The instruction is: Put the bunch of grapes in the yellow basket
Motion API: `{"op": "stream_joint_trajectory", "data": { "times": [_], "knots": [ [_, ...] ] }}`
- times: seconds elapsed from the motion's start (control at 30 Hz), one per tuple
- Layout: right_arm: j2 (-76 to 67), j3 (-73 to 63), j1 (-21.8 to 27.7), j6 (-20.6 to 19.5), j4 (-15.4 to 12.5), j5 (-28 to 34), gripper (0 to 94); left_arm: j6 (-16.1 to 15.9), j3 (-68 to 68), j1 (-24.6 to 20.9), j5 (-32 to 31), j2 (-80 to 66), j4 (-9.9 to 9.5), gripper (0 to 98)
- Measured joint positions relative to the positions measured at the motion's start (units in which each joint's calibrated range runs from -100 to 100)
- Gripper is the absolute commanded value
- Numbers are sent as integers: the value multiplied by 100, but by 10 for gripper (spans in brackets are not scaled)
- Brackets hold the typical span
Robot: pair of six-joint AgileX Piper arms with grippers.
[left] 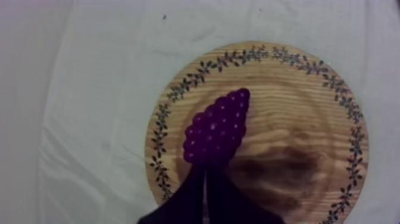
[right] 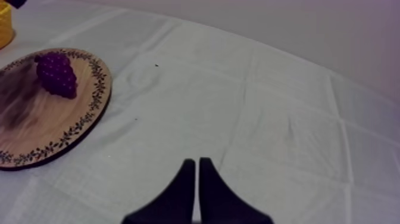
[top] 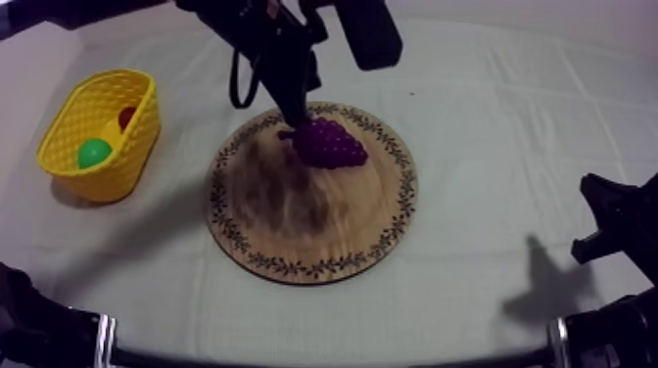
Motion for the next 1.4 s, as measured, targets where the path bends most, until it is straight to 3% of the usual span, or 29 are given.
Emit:
{"op": "stream_joint_trajectory", "data": {
  "times": [0.1, 0.17, 0.37, 0.47, 0.57, 0.77, 1.13, 1.4],
  "knots": [
    [0, 0, 0, 0, 0, 0, 4, -67, -5, 2, -74, 141, -9, 42],
    [0, 0, 0, 0, 0, 0, 4, -57, -21, -7, -126, 221, -22, 125],
    [0, 0, 0, 0, 0, 0, 4, 80, -101, -75, -187, 381, -37, 525],
    [0, 0, 0, 0, 0, 0, 4, 44, -101, -123, -96, 432, -43, 777],
    [0, 0, 0, 0, 0, 0, 4, -54, 2, -184, -7, 490, -30, 899],
    [0, 0, 0, 0, 0, 0, 4, -291, 121, -256, -153, 628, 80, 955],
    [0, 0, 0, 0, 0, 0, 4, -758, 482, -282, -812, 1077, 136, 928],
    [0, 0, 0, 0, 0, 0, 4, -847, 418, -231, -1317, 1590, 126, 937]
  ]
}}
